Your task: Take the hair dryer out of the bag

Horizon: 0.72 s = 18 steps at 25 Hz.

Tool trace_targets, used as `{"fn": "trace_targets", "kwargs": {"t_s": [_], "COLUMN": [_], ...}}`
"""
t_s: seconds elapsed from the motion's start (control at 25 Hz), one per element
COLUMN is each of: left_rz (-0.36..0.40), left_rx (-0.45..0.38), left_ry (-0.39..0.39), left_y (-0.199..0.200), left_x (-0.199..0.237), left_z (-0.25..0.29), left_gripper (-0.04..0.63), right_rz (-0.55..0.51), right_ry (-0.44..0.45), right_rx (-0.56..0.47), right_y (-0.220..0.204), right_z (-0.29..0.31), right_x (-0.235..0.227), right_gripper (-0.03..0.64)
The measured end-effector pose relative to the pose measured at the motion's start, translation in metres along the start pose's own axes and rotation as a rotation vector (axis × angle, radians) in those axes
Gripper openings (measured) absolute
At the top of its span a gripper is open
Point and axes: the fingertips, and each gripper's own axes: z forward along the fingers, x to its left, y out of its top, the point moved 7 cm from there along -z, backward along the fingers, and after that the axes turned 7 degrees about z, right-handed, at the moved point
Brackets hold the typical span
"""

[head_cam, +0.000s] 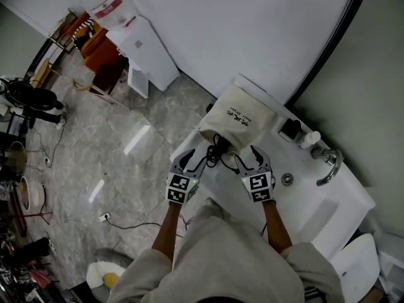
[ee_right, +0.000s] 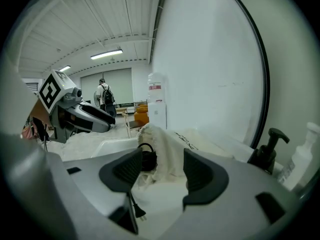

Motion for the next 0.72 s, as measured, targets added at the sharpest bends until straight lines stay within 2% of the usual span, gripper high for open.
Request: {"fn": "trace_targets", "kwargs": {"t_s": [0.16,0.32,0.56,0.72], "left_rz": [0.014,0.023,0.079,0.11], "left_rx": [0.008,0.033,0.072,0.077], "left_ry": [-0.05,-0.117,-0.231,-0.276], "left_y": [0.004,0.001,0.001,0.007], "left_x": [0.001,0.0,0.004,0.01], "left_z": [0.019,0.043,0.077,0.096], "left_gripper": [0.182,0.225,0.277,0.298], "right_rz": [-0.016,-0.017,-0.065,-0.077], "right_ry": [0.001,-0.014,-0.052,-0.091], "right_rx": [0.017,0.042,0.108,0.137], "right_y": [-0.001,-0.004,-0.01,-0.011], "right_z": [0.01,0.02,0.04,0.056], "right_x": [0.001,0.0,0.006,0.006], "right_gripper": [0.241,0.241,0.241,0.241]}}
